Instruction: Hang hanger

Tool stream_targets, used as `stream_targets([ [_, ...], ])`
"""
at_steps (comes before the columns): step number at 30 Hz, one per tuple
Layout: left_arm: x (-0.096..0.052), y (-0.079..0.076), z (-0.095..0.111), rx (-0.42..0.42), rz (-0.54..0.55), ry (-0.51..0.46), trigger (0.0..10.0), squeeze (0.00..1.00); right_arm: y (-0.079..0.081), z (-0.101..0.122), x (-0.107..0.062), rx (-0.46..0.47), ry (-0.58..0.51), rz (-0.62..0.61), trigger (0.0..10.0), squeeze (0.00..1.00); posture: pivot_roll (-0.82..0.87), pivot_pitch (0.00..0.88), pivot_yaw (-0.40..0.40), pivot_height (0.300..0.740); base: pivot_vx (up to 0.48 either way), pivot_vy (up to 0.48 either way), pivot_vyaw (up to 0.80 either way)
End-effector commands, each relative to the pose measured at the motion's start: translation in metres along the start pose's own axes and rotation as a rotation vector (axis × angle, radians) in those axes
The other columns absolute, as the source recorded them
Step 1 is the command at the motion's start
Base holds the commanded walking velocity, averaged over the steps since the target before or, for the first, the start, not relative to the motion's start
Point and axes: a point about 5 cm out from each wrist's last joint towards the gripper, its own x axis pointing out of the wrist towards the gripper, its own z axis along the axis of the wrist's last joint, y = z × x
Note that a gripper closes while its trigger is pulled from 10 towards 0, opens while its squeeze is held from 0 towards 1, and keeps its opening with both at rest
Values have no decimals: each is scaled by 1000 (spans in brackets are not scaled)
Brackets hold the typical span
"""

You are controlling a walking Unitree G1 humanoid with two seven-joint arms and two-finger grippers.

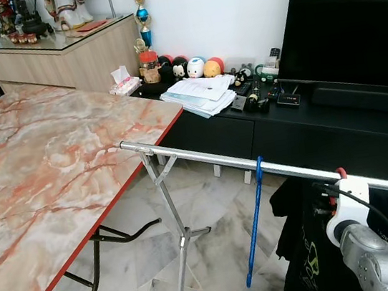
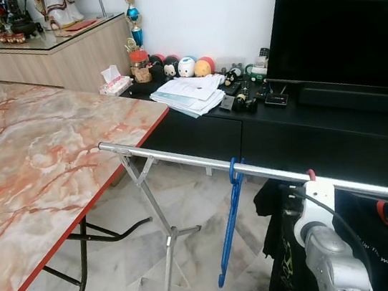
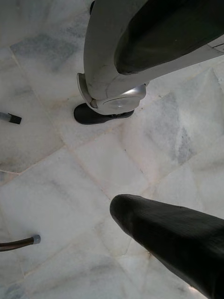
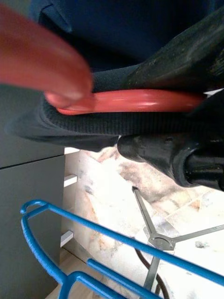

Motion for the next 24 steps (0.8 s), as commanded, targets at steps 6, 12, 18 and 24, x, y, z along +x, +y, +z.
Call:
stream_targets([
  [6,0,3,-2,-5,6,10,10000,0,5,-16,-7,34,22,-18,0,0,71,0,33,740,0,0,0],
  [12,0,4,-2,0,8,9,10000,0,9,-14,-14,71,-55,-29,0,0,64,0,39,740,0,0,0],
  [18,-1,4,-2,3,8,9,10000,0,8,-2,-21,77,-169,-69,0,0,64,0,38,740,0,0,0],
  [24,-1,4,-4,4,8,13,10000,0,2,5,-30,88,-281,-108,0,0,60,0,35,740,0,0,0],
])
